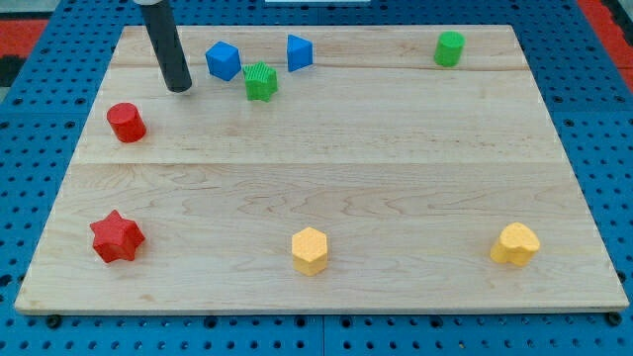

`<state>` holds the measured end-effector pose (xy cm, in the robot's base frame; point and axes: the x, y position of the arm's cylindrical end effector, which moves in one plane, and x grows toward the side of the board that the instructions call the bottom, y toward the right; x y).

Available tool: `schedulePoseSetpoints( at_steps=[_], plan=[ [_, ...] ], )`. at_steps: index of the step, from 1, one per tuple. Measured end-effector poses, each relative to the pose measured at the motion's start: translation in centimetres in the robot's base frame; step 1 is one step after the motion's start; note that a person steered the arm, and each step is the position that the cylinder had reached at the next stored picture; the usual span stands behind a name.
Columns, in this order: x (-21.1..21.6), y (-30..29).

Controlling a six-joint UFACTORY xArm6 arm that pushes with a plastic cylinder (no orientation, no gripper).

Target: Move the blue cube towards the top left

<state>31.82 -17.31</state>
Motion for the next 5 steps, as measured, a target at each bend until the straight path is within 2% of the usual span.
schedulePoseSetpoints(
  at_steps=[1, 2, 3, 5],
  plan=[
    [0.0, 5.4],
    [-1.0, 7.6],
    [-3.8, 7.3],
    [-6.5, -1.2]
  ],
)
